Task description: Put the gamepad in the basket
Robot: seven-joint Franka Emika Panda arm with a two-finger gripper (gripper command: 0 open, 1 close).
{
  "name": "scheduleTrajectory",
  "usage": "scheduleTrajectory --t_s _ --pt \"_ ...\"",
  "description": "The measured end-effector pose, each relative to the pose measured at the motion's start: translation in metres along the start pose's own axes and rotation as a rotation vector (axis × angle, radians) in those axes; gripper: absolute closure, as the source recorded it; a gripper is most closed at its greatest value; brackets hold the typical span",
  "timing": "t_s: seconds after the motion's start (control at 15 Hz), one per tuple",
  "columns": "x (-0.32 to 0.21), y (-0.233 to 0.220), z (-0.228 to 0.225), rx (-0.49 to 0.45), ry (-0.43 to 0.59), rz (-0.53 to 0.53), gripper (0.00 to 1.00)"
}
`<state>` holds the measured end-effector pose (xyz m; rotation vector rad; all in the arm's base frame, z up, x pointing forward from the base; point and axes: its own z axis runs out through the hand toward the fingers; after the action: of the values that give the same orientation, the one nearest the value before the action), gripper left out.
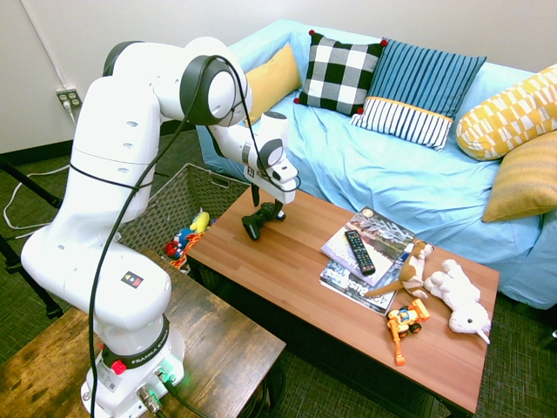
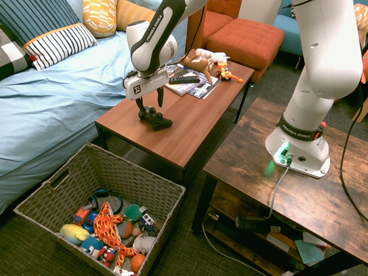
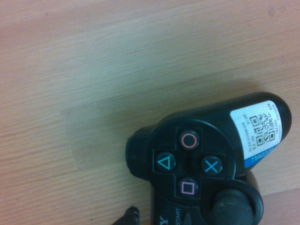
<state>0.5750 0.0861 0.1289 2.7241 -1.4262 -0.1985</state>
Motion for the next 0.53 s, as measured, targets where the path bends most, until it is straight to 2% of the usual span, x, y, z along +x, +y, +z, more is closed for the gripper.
scheduleTrajectory --t_s 0.47,0.53 --pt "-0.002 0.003 0.022 -0.031 -0.016 0.005 0.00" --pt "-0.002 0.003 0.025 -0.033 -0.020 0.008 1.00"
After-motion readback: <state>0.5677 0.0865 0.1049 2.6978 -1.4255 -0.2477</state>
